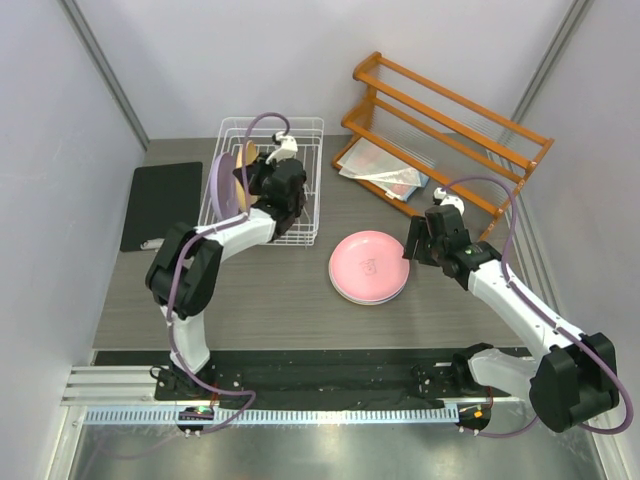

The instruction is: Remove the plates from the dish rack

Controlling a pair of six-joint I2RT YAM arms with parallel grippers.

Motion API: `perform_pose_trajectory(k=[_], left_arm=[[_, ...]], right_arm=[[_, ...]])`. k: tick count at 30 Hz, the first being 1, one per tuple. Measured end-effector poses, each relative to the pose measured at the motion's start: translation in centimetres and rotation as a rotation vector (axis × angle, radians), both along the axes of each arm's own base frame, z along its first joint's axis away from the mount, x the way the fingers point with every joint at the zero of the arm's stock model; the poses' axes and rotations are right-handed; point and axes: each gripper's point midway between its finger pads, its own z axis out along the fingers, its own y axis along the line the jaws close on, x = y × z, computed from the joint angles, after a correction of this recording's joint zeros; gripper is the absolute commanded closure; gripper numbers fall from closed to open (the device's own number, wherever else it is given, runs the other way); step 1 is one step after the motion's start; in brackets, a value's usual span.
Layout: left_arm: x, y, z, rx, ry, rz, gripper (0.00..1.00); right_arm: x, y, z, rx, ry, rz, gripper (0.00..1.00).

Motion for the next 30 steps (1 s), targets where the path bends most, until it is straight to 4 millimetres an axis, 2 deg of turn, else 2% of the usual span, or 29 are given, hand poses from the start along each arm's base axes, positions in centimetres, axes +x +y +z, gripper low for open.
perform_pose_trajectory(k=[7, 16, 22, 25, 27, 30], left_arm=[[0.0, -0.7, 1.6, 0.099, -0.05, 0.07, 1.0], [-1.4, -0.3, 3.6, 0.085, -0.094, 0.117, 1.0], [-3.5, 0.4, 7.4, 0.023, -0.128, 0.11, 1.0], [-4.2, 0.2, 9.7, -0.057, -0.155, 0.009, 1.0], [-4.8, -0.3, 11.6, -0.171, -0.195, -0.084, 1.0], [-5.7, -1.2, 13.3, -0.317, -0.218, -0.19, 1.0]], right_arm=[[-0.1, 0.3, -0.2, 0.01, 0.007, 0.011, 0.32], [-0.2, 0.3, -0.4, 0.013, 0.01, 0.014, 0.32], [-0.1, 0.5, -0.5, 0.02, 0.008, 0.02, 0.32], [-0.1, 0.5, -0.6, 0.021, 0.011, 0.021, 0.32], [-0.2, 0.6, -0.6, 0.023, 0.011, 0.023, 0.32], [-0.2, 0.7, -0.6, 0.029, 0.013, 0.029, 0.31]])
